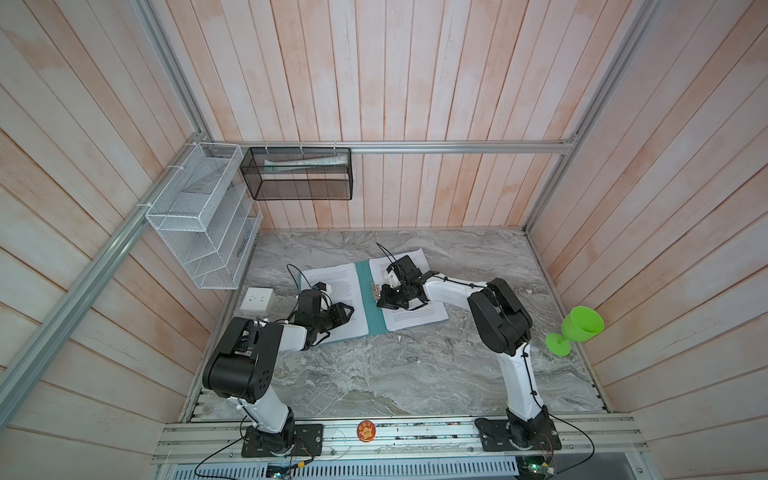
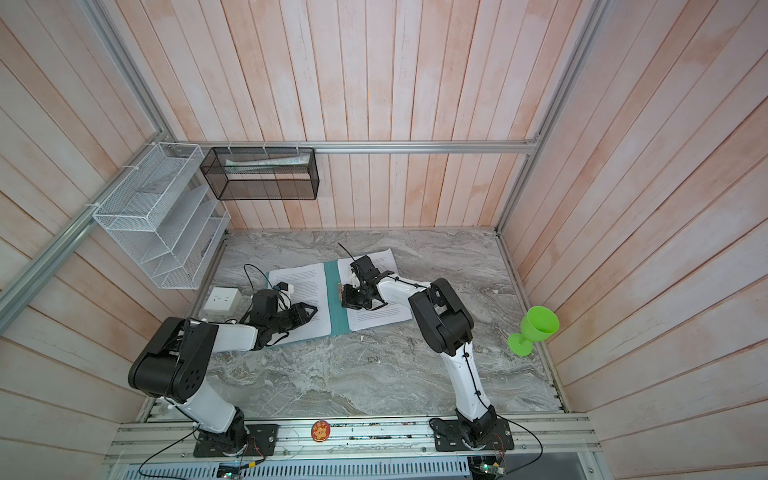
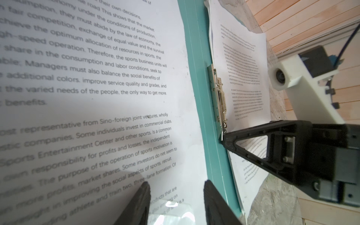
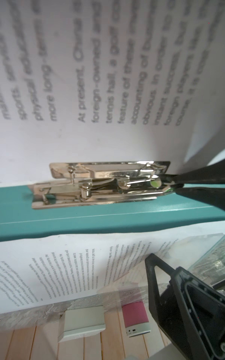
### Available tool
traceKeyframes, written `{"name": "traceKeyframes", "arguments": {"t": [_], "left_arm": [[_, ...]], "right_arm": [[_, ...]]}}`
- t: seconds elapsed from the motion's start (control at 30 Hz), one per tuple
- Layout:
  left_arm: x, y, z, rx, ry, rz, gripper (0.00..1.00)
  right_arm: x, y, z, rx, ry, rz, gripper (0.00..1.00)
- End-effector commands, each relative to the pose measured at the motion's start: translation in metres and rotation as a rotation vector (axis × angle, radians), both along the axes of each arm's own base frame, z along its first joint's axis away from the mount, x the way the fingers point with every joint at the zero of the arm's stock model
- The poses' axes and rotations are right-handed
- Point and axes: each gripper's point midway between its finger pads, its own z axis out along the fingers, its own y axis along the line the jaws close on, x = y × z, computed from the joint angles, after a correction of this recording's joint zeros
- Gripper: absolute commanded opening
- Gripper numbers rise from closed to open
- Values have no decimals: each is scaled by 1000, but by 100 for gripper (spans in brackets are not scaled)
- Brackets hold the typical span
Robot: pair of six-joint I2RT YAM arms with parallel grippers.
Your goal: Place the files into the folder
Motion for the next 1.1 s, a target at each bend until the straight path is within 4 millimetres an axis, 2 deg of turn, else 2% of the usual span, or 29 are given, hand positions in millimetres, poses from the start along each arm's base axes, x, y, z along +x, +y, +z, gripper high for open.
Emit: {"name": "traceKeyframes", "arguments": {"t": [0.0,0.17,0.3,0.37,0.5,0.6,0.67,0.87,1.07], "left_arm": [[-28,4,-31,63,153,-46,53],[-12,2,2,76,59,-64,68],[4,11,34,136,-18,-22,83],[14,23,50,196,-49,17,89],[32,54,67,271,-59,109,91],[43,86,68,315,-18,198,91],[50,102,64,351,15,231,91],[74,120,37,450,149,240,92],[64,139,19,536,250,294,95]], "right_arm": [[-41,-49,-39,-182,202,-59,11],[-26,-38,1,-26,144,-96,20],[-13,-33,37,86,85,-95,25],[-7,-31,58,157,41,-86,28],[5,-39,76,176,-43,-51,33],[19,-54,73,79,-99,-45,33],[29,-64,72,35,-138,-56,29],[48,-85,73,27,-186,-98,27],[49,-96,80,52,-226,-128,27]]}}
